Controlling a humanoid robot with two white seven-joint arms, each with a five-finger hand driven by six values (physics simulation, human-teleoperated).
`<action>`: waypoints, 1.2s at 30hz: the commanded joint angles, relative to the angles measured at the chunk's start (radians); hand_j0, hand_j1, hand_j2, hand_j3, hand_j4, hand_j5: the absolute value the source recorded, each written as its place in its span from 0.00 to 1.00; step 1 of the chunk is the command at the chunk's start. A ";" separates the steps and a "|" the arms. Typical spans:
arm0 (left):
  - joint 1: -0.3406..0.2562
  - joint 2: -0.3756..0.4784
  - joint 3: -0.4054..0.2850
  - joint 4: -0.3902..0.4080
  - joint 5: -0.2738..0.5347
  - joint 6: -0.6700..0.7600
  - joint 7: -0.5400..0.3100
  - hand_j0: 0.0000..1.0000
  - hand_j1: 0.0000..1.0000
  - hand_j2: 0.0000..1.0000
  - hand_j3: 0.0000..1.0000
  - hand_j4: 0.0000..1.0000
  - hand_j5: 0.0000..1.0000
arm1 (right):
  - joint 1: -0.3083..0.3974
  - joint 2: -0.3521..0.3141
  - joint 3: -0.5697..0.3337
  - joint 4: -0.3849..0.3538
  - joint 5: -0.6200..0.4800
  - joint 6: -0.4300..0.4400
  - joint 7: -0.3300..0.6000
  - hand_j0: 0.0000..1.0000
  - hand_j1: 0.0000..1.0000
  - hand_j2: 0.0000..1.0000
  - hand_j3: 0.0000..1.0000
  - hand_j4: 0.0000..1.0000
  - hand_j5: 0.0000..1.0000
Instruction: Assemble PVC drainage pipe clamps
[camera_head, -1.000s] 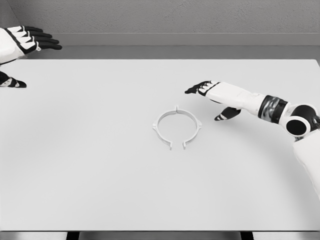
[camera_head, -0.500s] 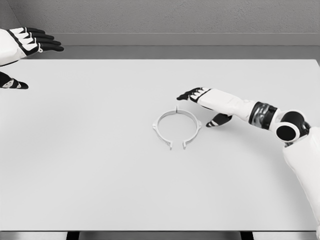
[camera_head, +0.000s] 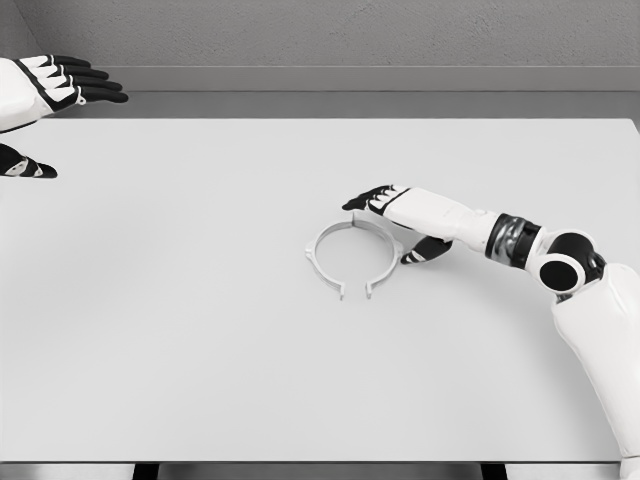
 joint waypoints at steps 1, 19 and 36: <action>0.000 0.001 0.000 0.000 0.009 0.003 0.002 1.00 1.00 1.00 1.00 1.00 1.00 | 0.000 0.000 -0.001 -0.001 -0.007 0.003 0.000 1.00 1.00 1.00 1.00 1.00 1.00; -0.003 0.001 0.000 -0.001 0.018 0.003 0.000 1.00 1.00 1.00 1.00 1.00 1.00 | 0.006 -0.004 0.001 0.005 -0.006 0.003 0.000 1.00 1.00 1.00 1.00 1.00 1.00; -0.006 0.122 0.037 0.005 0.124 0.003 -0.007 1.00 1.00 1.00 1.00 1.00 1.00 | -0.258 0.111 0.018 0.427 -0.003 0.003 0.000 1.00 1.00 1.00 1.00 1.00 1.00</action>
